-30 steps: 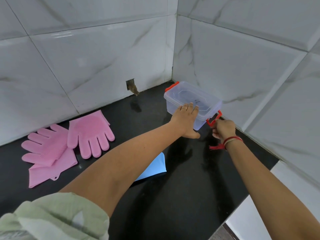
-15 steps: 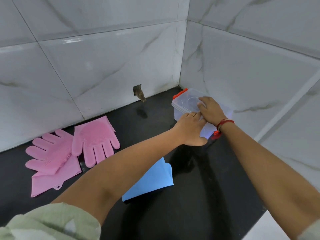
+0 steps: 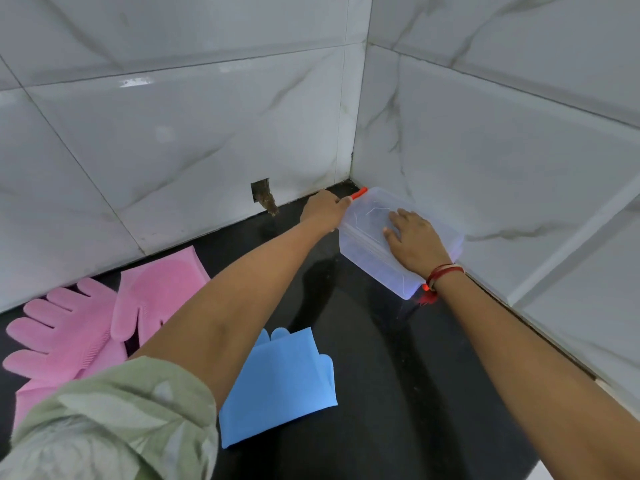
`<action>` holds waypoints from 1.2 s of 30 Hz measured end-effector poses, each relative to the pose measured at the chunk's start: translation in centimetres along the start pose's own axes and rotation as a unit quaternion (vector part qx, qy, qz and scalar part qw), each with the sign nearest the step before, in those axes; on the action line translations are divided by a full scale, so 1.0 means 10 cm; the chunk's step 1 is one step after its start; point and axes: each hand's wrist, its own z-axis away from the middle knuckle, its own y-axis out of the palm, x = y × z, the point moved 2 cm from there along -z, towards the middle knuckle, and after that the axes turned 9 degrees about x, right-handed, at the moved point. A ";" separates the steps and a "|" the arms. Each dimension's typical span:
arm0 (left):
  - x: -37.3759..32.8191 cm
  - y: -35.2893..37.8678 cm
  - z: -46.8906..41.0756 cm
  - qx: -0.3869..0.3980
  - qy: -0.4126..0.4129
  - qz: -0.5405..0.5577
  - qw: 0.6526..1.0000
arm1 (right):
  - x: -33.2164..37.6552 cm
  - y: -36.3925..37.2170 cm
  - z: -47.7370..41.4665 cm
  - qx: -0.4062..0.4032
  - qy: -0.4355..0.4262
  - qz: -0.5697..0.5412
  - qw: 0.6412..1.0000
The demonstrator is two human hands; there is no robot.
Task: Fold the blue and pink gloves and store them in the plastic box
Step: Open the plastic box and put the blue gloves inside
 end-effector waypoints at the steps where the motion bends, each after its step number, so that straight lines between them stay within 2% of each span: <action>1: -0.01 0.00 -0.03 -0.007 0.005 -0.024 1.000 | 0.00 0.01 0.00 -0.003 -0.001 0.003 1.000; 4: 0.00 -0.02 -0.10 -0.003 0.008 -0.059 0.998 | 0.00 0.02 -0.01 -0.008 -0.001 0.010 1.000; 5: 0.04 -0.01 -0.13 0.011 -0.002 -0.016 1.000 | 0.00 0.02 -0.02 -0.009 0.000 0.011 1.000; 7: 0.12 0.02 -0.16 0.042 -0.049 0.152 0.986 | 0.00 0.03 -0.02 -0.012 0.000 0.012 1.000; 9: 0.20 0.08 -0.16 0.079 -0.115 0.324 0.936 | -0.01 0.05 -0.04 -0.014 0.000 0.015 1.000; 11: 0.27 0.17 -0.13 0.110 -0.176 0.442 0.872 | -0.01 0.04 -0.03 -0.009 0.002 0.016 1.000; 13: 0.33 0.27 -0.13 0.133 -0.209 0.492 0.835 | 0.00 0.03 -0.02 -0.004 0.002 0.014 1.000; 15: 0.34 0.35 -0.14 0.145 -0.214 0.514 0.818 | 0.03 0.01 -0.02 -0.014 0.003 0.008 1.000; 18: 0.31 0.35 -0.15 0.133 -0.224 0.516 0.816 | 0.14 -0.15 -0.12 -0.077 -0.016 0.048 0.996; 20: 0.31 0.34 -0.17 0.120 -0.236 0.504 0.822 | 0.27 -0.31 -0.30 -0.081 -0.081 0.110 0.987; 23: 0.33 0.38 -0.18 0.101 -0.249 0.513 0.815 | 0.50 -0.45 -0.67 0.048 -0.184 0.235 0.953; 26: 0.35 0.41 -0.17 0.091 -0.244 0.534 0.804 | 0.67 -0.44 -0.95 0.186 -0.206 0.351 0.894; 30: 0.34 0.40 -0.20 0.076 -0.238 0.521 0.816 | 0.81 -0.45 -1.14 0.214 -0.211 0.431 0.851; 36: 0.35 0.44 -0.23 0.048 -0.228 0.532 0.814 | 0.82 -0.45 -1.15 0.213 -0.239 0.443 0.837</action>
